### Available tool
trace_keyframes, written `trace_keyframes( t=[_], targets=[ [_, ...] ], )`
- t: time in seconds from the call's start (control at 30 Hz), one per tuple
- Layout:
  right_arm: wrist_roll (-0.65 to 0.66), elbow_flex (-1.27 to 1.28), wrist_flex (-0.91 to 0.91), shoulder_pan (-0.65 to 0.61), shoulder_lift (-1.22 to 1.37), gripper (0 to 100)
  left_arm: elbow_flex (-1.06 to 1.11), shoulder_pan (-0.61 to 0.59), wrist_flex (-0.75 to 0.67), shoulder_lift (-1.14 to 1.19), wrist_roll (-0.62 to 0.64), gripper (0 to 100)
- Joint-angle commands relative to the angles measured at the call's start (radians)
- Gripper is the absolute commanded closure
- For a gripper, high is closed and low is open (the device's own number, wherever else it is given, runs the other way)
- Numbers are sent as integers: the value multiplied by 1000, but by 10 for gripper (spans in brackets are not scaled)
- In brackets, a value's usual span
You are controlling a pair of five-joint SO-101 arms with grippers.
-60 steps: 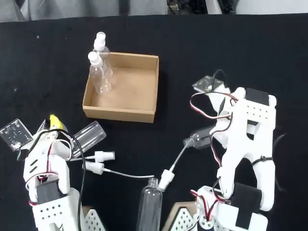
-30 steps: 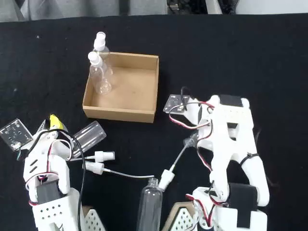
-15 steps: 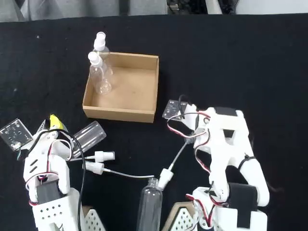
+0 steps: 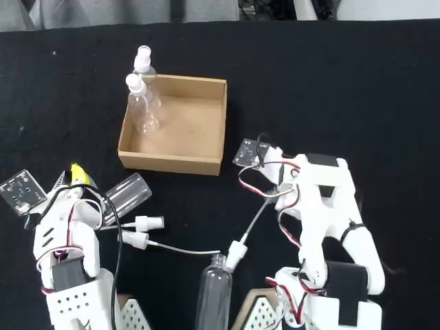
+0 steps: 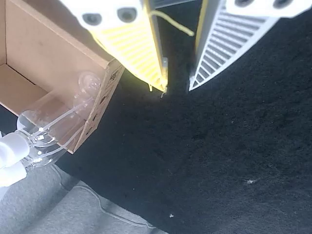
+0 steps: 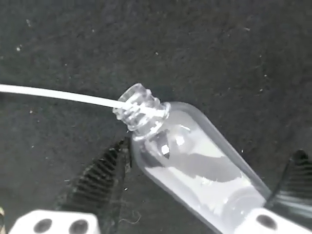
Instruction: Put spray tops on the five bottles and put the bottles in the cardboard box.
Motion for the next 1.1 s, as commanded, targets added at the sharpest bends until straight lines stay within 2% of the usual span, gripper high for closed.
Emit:
trace_keyframes(
  t=[0.0,0.13,0.27,0.77,1.0,1.07],
  targets=[
    [-31,-8,-18,-26,-16,694,25,-8,-11,-12,-8,934],
    [-58,-8,-18,-26,-16,796,25,-8,-11,-12,-8,934],
    [-164,-13,-17,-26,-16,832,25,-8,-11,-12,-8,934],
    [-516,-8,-9,-51,-16,832,25,-8,-11,-12,-8,934],
    [-522,-5,71,-169,-16,825,25,-8,-11,-12,-8,934],
    [-522,-5,77,-180,-16,790,25,-8,-11,-12,-8,934]
  ],
)
